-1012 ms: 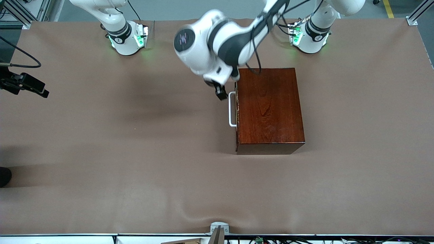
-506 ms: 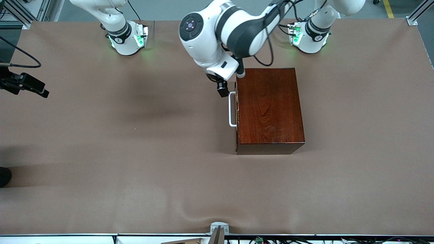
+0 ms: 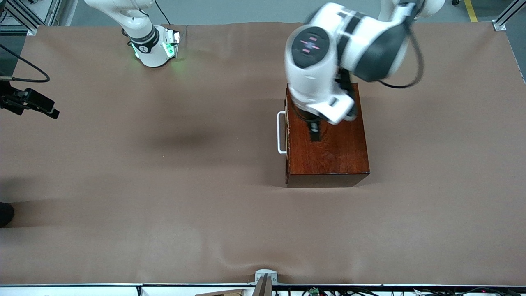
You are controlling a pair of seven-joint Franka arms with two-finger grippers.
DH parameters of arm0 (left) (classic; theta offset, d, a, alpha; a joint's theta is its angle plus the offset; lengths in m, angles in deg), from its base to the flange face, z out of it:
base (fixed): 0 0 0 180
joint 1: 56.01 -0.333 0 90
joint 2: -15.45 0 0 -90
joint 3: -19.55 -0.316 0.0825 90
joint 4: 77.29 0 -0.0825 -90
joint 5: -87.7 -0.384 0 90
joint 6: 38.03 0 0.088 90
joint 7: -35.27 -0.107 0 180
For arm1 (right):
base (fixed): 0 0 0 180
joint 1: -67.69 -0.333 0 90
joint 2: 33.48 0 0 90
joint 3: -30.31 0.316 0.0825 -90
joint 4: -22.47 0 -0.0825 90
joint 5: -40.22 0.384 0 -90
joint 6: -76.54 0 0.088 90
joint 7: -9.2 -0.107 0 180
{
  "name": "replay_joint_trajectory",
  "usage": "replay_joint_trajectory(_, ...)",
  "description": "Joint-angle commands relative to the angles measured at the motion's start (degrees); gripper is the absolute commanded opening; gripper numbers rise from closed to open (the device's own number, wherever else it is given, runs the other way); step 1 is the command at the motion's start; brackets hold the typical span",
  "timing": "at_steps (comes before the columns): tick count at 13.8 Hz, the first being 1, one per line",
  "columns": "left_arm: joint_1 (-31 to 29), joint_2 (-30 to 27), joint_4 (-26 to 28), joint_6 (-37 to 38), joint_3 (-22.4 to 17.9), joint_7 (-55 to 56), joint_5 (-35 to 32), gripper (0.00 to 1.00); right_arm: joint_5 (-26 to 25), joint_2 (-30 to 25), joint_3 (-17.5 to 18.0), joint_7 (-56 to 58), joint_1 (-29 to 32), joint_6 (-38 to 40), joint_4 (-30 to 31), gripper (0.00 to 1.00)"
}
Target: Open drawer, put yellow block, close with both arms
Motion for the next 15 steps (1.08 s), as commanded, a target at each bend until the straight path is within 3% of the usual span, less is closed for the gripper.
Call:
replay_joint_trajectory(1,-4.91,-2.8,2.42,-0.16,0.68,-6.14,0.05,1.0,-0.77,-0.9,-0.07,-0.4,-0.3,-0.57,0.81,1.0)
replay_joint_trajectory(9,-20.38,-7.11,5.85,-0.42,1.03,-31.18,1.19,1.0,-0.68,-0.9,-0.16,-0.4,-0.3,-1.1,0.72,1.0)
replay_joint_trajectory(12,-24.26,-8.77,6.2,-0.16,1.03,-36.56,1.45,1.0,-0.59,-0.91,-0.07,-0.49,-0.3,-1.19,0.46,1.0)
replay_joint_trajectory(15,-26.2,-13.42,10.85,-0.33,1.03,-41.74,1.72,1.0,-0.42,-0.9,-0.07,-0.49,-0.3,-1.1,0.46,1.0)
